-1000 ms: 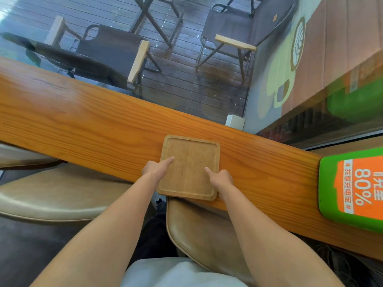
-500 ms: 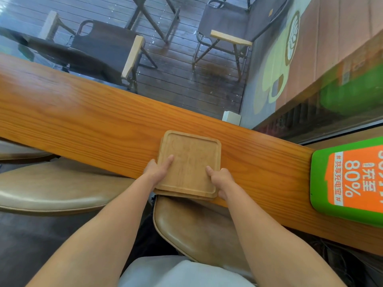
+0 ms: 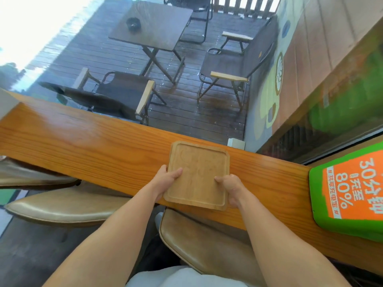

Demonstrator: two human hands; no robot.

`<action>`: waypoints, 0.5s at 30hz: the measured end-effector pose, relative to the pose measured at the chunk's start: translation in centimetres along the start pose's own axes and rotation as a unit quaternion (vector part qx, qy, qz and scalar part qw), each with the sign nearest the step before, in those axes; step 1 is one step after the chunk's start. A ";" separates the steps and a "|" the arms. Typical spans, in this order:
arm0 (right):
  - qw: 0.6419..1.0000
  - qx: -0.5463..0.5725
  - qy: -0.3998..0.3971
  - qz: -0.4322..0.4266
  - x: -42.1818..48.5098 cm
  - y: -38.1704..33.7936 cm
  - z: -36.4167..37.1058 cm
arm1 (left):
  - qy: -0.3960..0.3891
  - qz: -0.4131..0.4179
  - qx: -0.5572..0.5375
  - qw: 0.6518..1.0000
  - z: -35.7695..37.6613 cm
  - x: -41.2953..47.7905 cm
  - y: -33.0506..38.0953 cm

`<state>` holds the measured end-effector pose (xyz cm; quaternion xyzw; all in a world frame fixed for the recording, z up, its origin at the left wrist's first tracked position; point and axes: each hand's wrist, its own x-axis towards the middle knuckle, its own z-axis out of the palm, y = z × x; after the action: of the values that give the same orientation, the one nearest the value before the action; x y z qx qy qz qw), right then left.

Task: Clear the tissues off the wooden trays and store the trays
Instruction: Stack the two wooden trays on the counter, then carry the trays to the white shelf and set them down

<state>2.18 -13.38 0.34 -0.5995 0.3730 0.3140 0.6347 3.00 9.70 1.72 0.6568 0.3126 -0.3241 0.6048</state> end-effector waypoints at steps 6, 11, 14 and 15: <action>0.996 -0.012 0.032 -0.085 -1.6 -1.9 0.1 | 0.049 0.044 0.003 0.998 1.5 -2.0 1.8; 0.991 0.051 0.035 -0.119 -4.8 -2.5 -0.8 | 0.054 0.079 0.057 0.994 2.0 -3.9 3.4; 0.983 0.094 0.039 -0.150 -7.1 -3.3 -1.2 | 0.019 0.108 0.066 0.992 1.9 -4.8 4.6; 0.981 0.098 0.050 -0.163 -8.0 -3.4 -1.2 | 0.004 0.117 0.070 0.991 1.8 -5.3 5.1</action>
<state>0.73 -14.50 8.97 -0.6021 0.3306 0.1382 0.7135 3.84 7.39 8.93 0.7307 0.2125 -0.2698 0.5900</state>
